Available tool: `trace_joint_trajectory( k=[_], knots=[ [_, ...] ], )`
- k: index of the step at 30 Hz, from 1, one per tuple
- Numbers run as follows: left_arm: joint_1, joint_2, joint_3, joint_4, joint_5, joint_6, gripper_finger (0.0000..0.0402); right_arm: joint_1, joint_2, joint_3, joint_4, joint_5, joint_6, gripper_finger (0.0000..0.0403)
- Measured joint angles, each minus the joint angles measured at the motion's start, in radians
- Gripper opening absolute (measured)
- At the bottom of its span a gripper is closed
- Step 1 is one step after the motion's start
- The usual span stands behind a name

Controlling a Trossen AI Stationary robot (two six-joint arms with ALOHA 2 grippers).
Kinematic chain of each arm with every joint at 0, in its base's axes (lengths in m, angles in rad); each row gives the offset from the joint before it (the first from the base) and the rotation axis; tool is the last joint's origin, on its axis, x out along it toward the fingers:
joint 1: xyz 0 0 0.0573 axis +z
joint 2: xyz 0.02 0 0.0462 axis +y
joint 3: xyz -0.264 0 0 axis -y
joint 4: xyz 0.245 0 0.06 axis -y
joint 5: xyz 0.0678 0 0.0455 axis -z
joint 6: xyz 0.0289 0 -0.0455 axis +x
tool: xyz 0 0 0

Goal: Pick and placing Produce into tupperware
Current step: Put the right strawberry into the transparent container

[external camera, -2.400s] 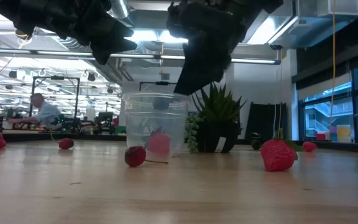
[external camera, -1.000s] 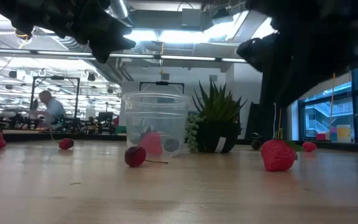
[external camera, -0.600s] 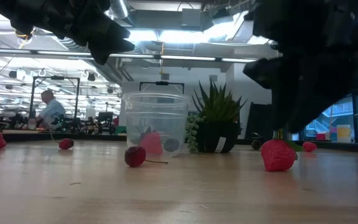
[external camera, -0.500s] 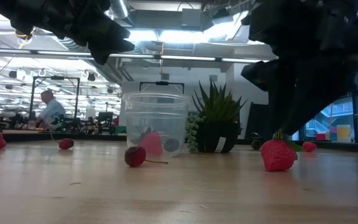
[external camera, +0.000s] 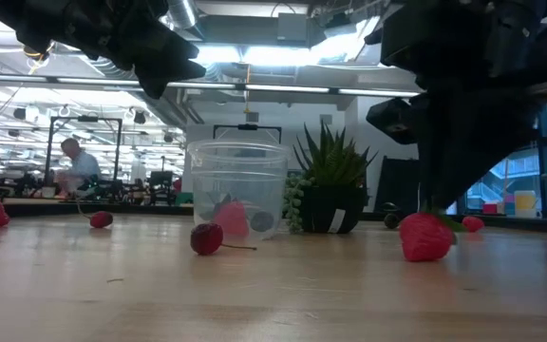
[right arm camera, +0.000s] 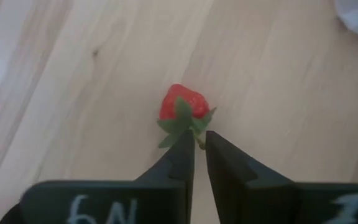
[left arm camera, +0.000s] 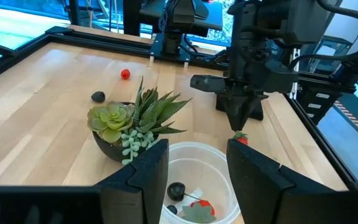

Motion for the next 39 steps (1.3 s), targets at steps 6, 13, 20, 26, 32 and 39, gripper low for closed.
trace_joint_trajectory(
  k=[6,13,20,26,32,39],
  knots=[
    [0.0,0.0,0.0,0.0,0.0,0.0,0.0156,-0.008,0.0,0.0,-0.001,0.0,0.011,0.0008],
    [0.0,0.0,0.0,0.0,0.0,0.0,0.0156,-0.018,-0.011,0.0,-0.011,0.001,0.109,0.0004],
    [0.0,0.0,0.0,0.003,0.0,0.001,0.0156,-0.09,-0.114,0.078,-0.16,0.002,0.213,0.0002],
    [0.0,0.0,0.0,0.009,0.0,0.0,0.0156,-0.189,-0.176,0.255,-0.171,0.002,0.29,0.0002],
    [0.0,0.0,0.0,0.015,0.0,0.001,0.0156,-0.228,-0.1,0.474,-0.244,-0.002,0.135,0.0001],
    [0.0,0.0,0.0,0.008,0.0,0.0,0.0156,-0.269,0.106,0.721,-0.503,0.0,0.07,0.0]
  ],
)
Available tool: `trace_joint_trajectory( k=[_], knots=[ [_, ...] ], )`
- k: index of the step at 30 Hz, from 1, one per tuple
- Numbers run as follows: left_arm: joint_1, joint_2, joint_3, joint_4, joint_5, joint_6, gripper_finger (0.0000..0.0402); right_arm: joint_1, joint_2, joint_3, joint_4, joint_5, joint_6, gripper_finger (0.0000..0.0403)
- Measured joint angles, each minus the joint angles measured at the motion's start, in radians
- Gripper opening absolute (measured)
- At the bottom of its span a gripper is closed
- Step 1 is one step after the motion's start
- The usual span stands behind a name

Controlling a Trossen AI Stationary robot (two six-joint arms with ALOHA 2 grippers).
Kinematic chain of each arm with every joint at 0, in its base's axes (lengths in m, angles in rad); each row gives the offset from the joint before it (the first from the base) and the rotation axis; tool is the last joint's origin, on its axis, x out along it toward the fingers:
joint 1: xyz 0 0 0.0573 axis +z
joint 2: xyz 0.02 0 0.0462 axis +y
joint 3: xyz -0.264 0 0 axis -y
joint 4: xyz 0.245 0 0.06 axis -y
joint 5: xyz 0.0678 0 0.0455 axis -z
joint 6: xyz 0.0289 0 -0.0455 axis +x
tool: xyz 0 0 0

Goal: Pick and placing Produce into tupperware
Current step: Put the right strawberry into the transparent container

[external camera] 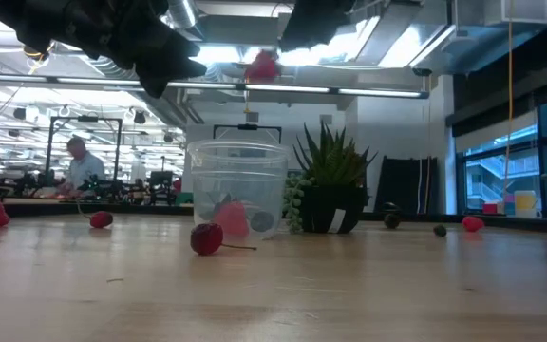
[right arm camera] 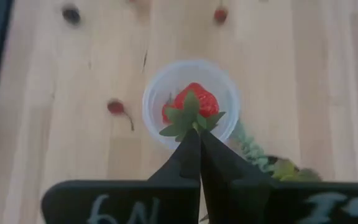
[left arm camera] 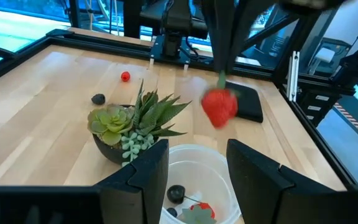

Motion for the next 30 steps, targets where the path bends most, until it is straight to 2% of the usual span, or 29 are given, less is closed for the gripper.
trace_joint_trajectory(
  k=[4,10,30],
  knots=[
    [0.001,0.0,0.0,-0.002,-0.006,0.0,0.0156,-0.006,0.106,0.103,-0.089,-0.002,-0.043,0.0],
    [0.001,0.0,0.0,-0.003,-0.006,0.0,0.0156,-0.009,0.212,0.202,-0.115,-0.002,-0.091,0.0],
    [0.001,0.0,0.0,-0.004,-0.006,-0.002,0.0156,-0.031,0.366,0.208,-0.11,-0.028,-0.118,0.0]
  ],
)
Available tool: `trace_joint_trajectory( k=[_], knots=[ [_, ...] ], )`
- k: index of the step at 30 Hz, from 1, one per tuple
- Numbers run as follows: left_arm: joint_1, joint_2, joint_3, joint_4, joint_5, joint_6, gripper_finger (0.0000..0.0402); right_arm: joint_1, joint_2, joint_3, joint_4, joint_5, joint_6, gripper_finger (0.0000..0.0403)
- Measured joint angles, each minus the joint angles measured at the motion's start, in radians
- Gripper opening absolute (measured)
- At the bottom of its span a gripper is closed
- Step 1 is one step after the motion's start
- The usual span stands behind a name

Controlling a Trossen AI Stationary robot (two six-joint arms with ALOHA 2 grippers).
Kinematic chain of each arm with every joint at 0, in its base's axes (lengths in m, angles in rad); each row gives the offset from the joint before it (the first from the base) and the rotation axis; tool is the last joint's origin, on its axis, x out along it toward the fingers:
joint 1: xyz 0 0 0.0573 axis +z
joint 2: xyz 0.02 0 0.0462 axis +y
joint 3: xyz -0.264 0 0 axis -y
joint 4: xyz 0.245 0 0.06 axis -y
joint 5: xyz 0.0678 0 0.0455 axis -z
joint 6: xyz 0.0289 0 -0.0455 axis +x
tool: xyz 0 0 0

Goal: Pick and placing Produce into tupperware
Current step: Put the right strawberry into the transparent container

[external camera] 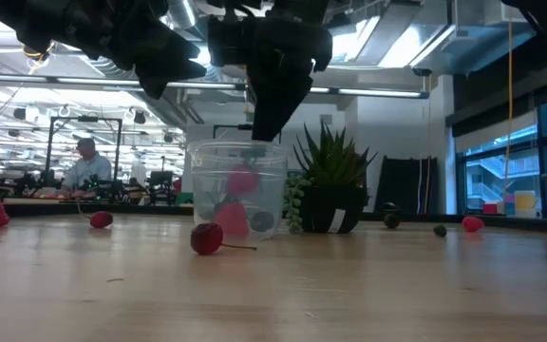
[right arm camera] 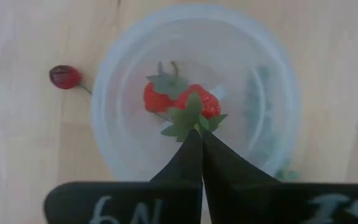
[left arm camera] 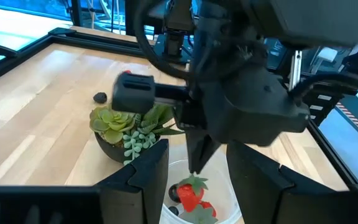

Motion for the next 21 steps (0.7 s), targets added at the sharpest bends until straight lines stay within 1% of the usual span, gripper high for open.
trace_joint_trajectory(
  k=[12,21],
  knots=[
    [0.0,0.0,0.0,0.0,0.0,0.0,0.0156,0.0,0.004,0.0,0.005,0.0,-0.001,0.0001],
    [0.0,0.0,0.0,0.0,0.0,0.0,0.0156,-0.001,0.004,0.0,0.01,0.0,-0.004,0.0047]
  ],
)
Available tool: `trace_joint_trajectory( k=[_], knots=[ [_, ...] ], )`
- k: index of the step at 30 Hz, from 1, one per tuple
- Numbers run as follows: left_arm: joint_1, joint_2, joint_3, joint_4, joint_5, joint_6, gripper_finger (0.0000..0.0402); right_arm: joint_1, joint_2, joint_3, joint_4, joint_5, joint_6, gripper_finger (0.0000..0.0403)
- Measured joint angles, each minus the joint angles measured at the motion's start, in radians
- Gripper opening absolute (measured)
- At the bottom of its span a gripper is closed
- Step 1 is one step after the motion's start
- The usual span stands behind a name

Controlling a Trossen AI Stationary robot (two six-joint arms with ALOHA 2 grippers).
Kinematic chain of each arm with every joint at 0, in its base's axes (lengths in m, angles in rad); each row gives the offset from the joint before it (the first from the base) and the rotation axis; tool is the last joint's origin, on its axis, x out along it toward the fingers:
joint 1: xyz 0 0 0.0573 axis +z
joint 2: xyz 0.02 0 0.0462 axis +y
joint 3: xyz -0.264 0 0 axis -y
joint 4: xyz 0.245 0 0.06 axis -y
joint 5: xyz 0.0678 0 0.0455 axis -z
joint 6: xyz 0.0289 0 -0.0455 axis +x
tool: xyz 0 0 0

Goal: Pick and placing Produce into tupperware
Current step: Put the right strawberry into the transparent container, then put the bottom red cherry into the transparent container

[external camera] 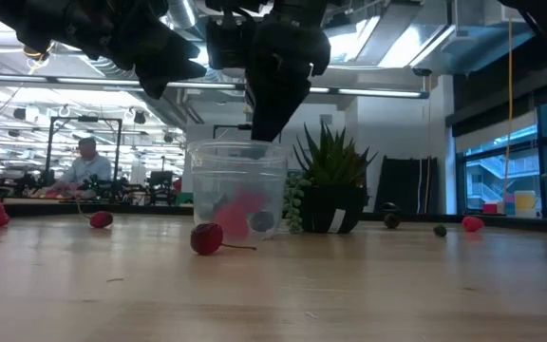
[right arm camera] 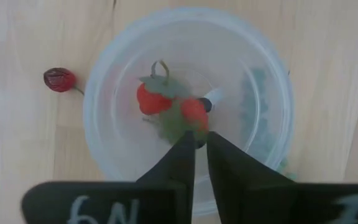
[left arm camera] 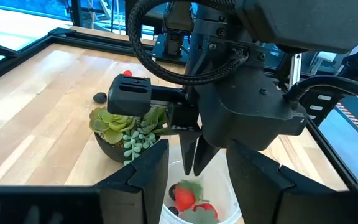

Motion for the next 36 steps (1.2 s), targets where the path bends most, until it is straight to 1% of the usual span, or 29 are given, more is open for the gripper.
trace_joint_trajectory(
  k=[7,10,14,17,19,22,24,26,30,33,35,36],
  knots=[
    [0.0,0.0,0.0,0.0,0.0,0.0,0.0156,0.0,-0.002,0.002,0.014,0.005,0.0,0.0083],
    [0.0,0.0,0.0,0.004,0.0,0.0,0.0156,0.0,-0.021,0.035,0.002,0.01,0.0,0.0094],
    [-0.004,0.0,0.0,0.023,0.0,-0.006,0.0156,0.0,-0.108,0.059,-0.025,0.011,0.005,0.0102],
    [-0.017,0.0,0.0,0.05,-0.001,-0.006,0.0156,0.0,-0.198,0.032,-0.042,0.014,0.032,0.0103],
    [-0.026,0.0,0.0,0.066,0.0,-0.006,0.0156,0.007,-0.276,-0.001,-0.041,0.049,0.056,0.0103],
    [-0.037,0.0,0.0,0.077,0.0,-0.006,0.0156,0.028,-0.413,-0.096,-0.009,0.154,0.093,0.0103],
    [-0.044,0.0,0.0,0.075,0.0,-0.007,0.0156,0.048,-0.505,-0.19,0.014,0.217,0.128,0.0103],
    [-0.053,0.0,0.0,0.075,0.001,-0.007,0.0156,0.068,-0.609,-0.297,0.061,0.253,0.161,0.0103],
    [-0.069,0.0,0.0,0.084,0.003,-0.002,0.0156,0.099,-0.82,-0.526,0.195,0.261,0.171,0.0103],
    [-0.094,0.0,0.025,0.066,-0.002,-0.001,0.0156,0.109,-0.941,-0.687,0.304,0.259,0.21,0.0103],
    [-0.134,0.0,0.078,0.017,-0.041,0.032,0.0156,0.108,-1.015,-0.778,0.383,0.26,0.236,0.0103],
    [-0.162,0.0,0.115,-0.034,-0.084,0.067,0.0156,0.108,-1.045,-0.819,0.411,0.26,0.242,0.0103]
  ],
)
